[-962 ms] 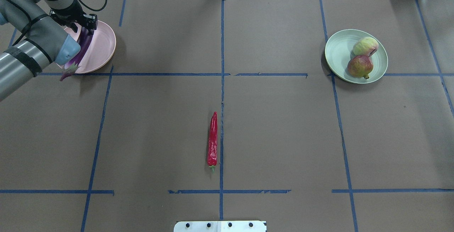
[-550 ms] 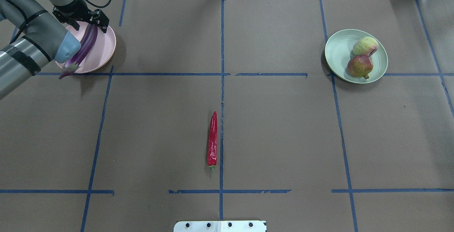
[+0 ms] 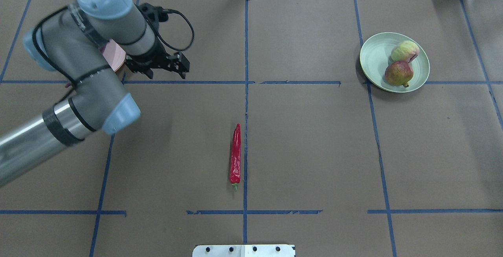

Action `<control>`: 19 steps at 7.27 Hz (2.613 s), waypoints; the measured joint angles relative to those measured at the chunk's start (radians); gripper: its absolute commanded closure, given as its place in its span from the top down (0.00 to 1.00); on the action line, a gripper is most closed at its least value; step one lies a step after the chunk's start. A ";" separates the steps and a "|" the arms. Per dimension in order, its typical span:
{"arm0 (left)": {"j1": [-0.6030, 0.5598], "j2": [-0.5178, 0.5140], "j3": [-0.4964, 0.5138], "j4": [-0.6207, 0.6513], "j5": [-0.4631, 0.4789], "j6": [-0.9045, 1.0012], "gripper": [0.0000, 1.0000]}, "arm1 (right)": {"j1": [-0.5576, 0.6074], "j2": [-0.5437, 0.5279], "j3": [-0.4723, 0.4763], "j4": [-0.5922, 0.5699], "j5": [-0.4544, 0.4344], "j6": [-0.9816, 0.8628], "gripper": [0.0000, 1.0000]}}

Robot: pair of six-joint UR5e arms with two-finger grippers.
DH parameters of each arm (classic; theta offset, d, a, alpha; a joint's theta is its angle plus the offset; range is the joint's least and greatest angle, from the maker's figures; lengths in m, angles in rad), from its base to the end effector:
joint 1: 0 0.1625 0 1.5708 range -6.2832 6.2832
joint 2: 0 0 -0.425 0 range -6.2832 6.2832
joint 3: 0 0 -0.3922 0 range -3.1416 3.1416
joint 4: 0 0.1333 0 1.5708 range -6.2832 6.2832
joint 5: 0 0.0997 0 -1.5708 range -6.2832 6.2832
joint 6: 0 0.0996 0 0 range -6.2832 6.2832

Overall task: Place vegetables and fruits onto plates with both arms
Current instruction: 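Move the left gripper back toward the red chili pepper, then grasp the red chili pepper with the left gripper and lift it, then lower the chili pepper onto the pink plate beside the eggplant and release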

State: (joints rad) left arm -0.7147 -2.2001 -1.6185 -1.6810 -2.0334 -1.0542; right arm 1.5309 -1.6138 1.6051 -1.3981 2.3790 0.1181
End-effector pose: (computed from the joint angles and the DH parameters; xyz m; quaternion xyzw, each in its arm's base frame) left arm 0.4624 -0.5189 0.2527 0.0427 0.4270 -0.0014 0.9032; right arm 0.0420 -0.4856 0.6421 0.0441 -0.3966 0.0036 0.9169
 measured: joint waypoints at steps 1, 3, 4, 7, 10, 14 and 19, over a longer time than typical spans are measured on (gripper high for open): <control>0.125 -0.013 -0.031 0.005 0.098 -0.083 0.99 | 0.000 0.000 0.000 0.000 -0.001 0.000 1.00; 0.300 -0.062 -0.047 0.049 0.203 -0.195 0.91 | 0.000 0.000 -0.001 0.000 -0.001 0.000 1.00; 0.360 -0.072 -0.044 0.073 0.243 -0.217 0.68 | 0.000 0.000 -0.001 0.000 0.000 0.000 1.00; 0.421 -0.071 -0.031 0.089 0.291 -0.231 0.00 | 0.000 0.000 -0.001 0.000 0.000 0.000 1.00; 0.351 -0.064 -0.061 0.118 0.290 -0.224 0.00 | 0.000 0.000 -0.001 0.000 0.000 0.000 1.00; -0.061 0.038 -0.050 0.124 0.108 -0.025 0.00 | 0.000 0.000 -0.001 0.000 0.000 0.000 1.00; -0.330 0.078 0.340 -0.076 -0.012 0.399 1.00 | 0.000 0.000 0.000 0.001 0.000 0.000 1.00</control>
State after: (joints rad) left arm -1.0450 -2.1222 -1.2787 -1.7574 -2.0459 -0.6554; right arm 1.5309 -1.6137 1.6050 -1.3974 2.3790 0.1181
